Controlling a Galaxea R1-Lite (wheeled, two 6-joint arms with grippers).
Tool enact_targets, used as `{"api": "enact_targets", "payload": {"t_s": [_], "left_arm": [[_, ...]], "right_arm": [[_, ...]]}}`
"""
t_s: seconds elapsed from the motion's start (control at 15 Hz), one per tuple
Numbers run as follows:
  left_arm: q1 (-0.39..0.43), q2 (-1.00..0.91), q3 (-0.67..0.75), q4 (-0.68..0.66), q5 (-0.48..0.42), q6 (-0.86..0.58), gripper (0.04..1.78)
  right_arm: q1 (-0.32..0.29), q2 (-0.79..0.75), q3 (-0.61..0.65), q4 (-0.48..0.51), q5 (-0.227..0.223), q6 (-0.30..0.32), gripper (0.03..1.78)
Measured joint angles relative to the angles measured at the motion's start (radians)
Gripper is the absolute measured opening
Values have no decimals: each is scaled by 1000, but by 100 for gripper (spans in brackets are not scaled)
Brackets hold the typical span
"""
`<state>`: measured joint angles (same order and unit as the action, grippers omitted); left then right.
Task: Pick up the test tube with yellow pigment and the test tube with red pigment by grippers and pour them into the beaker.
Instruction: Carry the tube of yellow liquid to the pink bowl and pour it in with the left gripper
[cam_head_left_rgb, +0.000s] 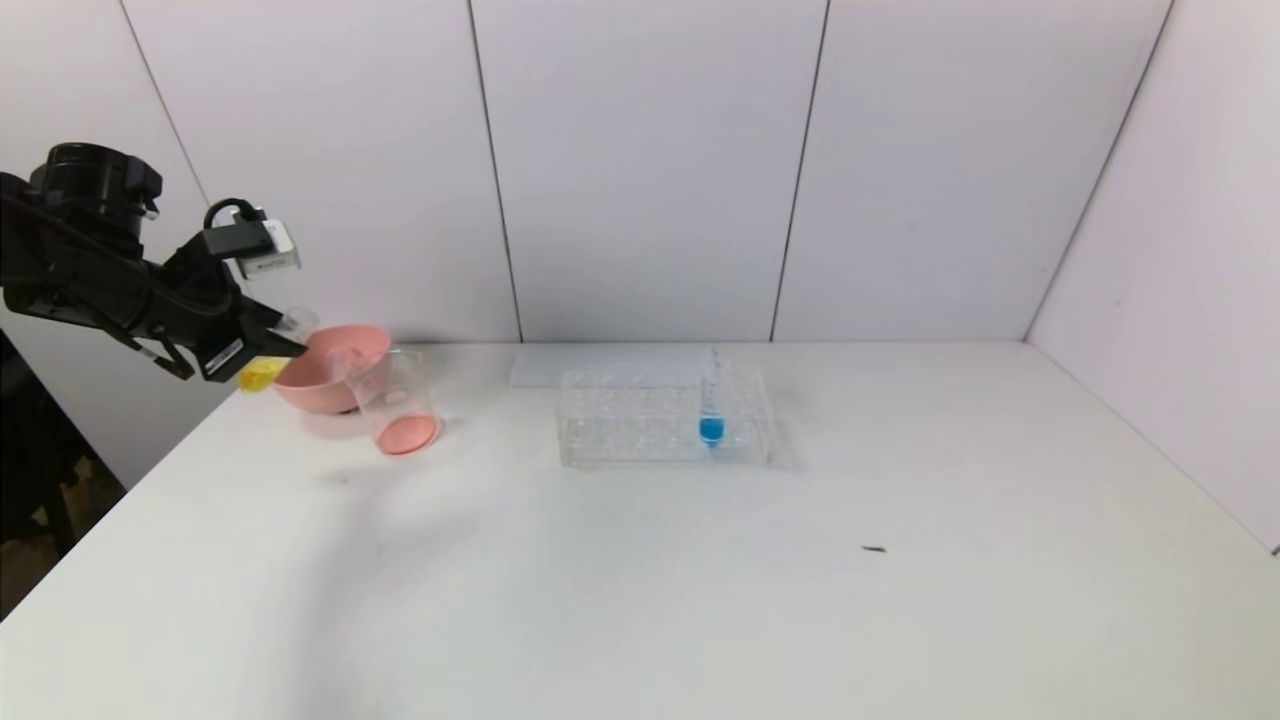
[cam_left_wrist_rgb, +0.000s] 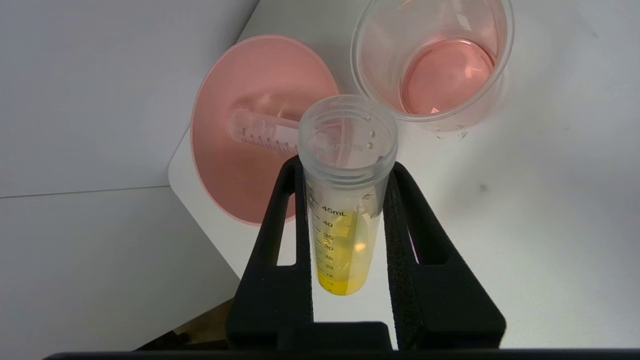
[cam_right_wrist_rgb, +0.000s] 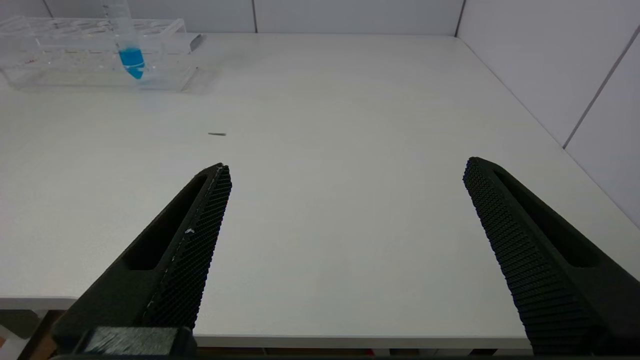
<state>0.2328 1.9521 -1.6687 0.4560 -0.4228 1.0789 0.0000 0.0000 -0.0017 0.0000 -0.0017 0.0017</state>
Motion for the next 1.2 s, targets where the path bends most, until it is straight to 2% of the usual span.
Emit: {"api": "enact_targets", "payload": {"t_s": [0.33, 0.73, 1.2], "left_arm": [[-1, 1, -26, 42, 5, 15, 44], [-2, 66, -246, 323, 12, 180, 44], [0, 107, -308, 388, 51, 226, 44]], "right_arm": [[0, 0, 0, 0, 0, 0, 170], [0, 0, 0, 0, 0, 0, 170], [0, 0, 0, 0, 0, 0, 170]]}}
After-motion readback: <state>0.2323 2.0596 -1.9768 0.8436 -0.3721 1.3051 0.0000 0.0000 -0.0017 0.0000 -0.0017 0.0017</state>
